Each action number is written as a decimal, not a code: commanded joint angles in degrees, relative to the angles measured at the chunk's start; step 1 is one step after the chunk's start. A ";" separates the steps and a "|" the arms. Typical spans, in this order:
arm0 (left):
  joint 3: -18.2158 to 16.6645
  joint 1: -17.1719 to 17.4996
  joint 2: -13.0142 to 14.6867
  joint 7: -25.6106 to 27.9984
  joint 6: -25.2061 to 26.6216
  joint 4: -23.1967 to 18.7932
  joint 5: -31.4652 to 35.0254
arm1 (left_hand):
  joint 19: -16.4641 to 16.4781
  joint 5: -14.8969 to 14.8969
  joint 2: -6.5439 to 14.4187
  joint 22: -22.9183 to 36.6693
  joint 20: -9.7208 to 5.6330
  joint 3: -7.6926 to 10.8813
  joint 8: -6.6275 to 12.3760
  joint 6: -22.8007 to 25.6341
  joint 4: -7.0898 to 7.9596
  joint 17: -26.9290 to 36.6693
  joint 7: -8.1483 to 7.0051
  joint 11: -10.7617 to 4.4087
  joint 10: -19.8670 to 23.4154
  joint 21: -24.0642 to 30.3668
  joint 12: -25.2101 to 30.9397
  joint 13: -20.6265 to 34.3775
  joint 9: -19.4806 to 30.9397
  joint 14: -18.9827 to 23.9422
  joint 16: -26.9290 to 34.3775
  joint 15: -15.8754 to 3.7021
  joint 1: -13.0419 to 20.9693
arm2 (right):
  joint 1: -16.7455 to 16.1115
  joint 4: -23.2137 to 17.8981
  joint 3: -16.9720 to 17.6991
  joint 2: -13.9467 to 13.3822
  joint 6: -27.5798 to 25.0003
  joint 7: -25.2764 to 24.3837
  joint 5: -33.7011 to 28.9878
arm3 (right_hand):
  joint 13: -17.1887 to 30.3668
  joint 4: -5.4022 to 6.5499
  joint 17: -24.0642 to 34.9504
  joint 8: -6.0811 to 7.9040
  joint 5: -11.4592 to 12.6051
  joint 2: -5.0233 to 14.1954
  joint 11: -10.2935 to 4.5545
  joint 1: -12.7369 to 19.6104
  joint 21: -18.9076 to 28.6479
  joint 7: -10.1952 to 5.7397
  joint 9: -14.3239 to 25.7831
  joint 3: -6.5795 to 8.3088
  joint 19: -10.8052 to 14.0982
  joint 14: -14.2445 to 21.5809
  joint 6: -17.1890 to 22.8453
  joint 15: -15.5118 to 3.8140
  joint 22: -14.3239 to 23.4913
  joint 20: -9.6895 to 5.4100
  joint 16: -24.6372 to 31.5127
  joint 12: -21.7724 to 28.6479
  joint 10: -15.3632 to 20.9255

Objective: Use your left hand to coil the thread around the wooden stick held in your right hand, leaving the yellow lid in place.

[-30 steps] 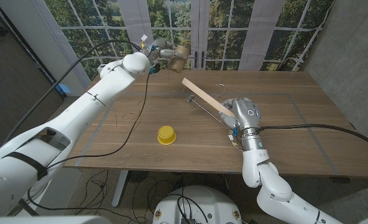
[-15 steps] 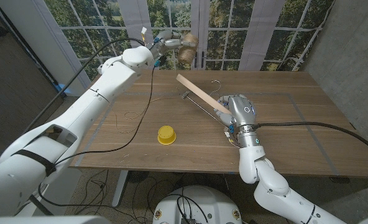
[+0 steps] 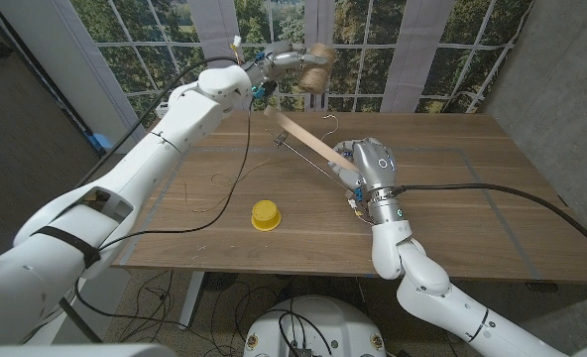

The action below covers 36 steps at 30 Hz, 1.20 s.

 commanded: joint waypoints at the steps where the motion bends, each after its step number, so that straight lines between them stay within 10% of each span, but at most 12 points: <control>1: 3.50 -5.87 0.00 -11.48 0.83 4.07 -4.86 | -1.67 0.54 14.08 -0.02 0.74 4.06 5.20 8.21 3.26 -1.55 -5.46 -8.78 8.85 -0.54 0.44 20.78 14.07 4.58 -2.07 -10.31 11.09 | 2.64 1.55 -1.12 1.00 3.26 0.42 -2.10 | 0.33 0.13 0.28 0.06 0.29 10.92 -0.17 10.94 0.51 -1.38 0.12 0.08 -0.20 0.48 2.03 -2.18 0.08 -6.32 -0.13 0.12 0.56; 26: -1.85 2.42 8.74 -15.46 -1.90 -7.14 -11.86 | -5.60 -0.37 14.56 -0.37 1.29 5.93 5.21 8.62 3.74 -4.66 -5.33 -8.14 10.13 -1.64 -0.46 20.41 13.34 -0.75 -6.86 -9.10 9.85 | 6.72 9.68 -1.65 6.41 -4.72 -3.60 -3.44 | 0.44 0.29 0.78 -0.13 0.39 11.01 -0.31 11.11 1.39 -1.58 0.14 -0.16 -0.68 0.99 2.36 -2.14 -0.04 -6.25 -0.66 -0.12 0.94; 32: -4.28 8.36 11.87 -6.19 -3.22 -13.66 -8.58 | -6.93 -0.60 14.62 -0.40 1.34 6.50 5.33 8.71 3.67 -4.44 -5.74 -8.43 10.72 -2.10 -0.69 20.19 13.28 -2.83 -7.60 -9.00 9.73 | 7.16 11.38 -1.12 8.28 -6.05 -7.86 -1.91 | 0.62 0.30 0.94 -0.24 0.40 10.99 -0.34 11.16 1.57 -1.68 0.08 -0.22 -0.78 1.26 2.36 -2.17 -0.06 -6.19 -0.66 -0.10 0.97; 36: -5.36 9.98 10.57 -10.54 -7.37 -10.13 -12.79 | -8.95 -0.91 14.92 -0.42 1.64 7.02 5.41 8.99 3.88 -3.65 -6.15 -8.84 10.89 -2.83 -0.96 20.27 12.92 -5.22 -7.99 -9.03 9.32 | 7.27 12.15 -0.68 9.46 -6.95 -11.02 -0.94 | 0.64 0.31 0.99 -0.29 0.41 10.99 -0.37 11.18 1.68 -1.67 0.07 -0.24 -0.81 1.25 2.35 -2.18 -0.06 -6.18 -0.76 -0.13 1.00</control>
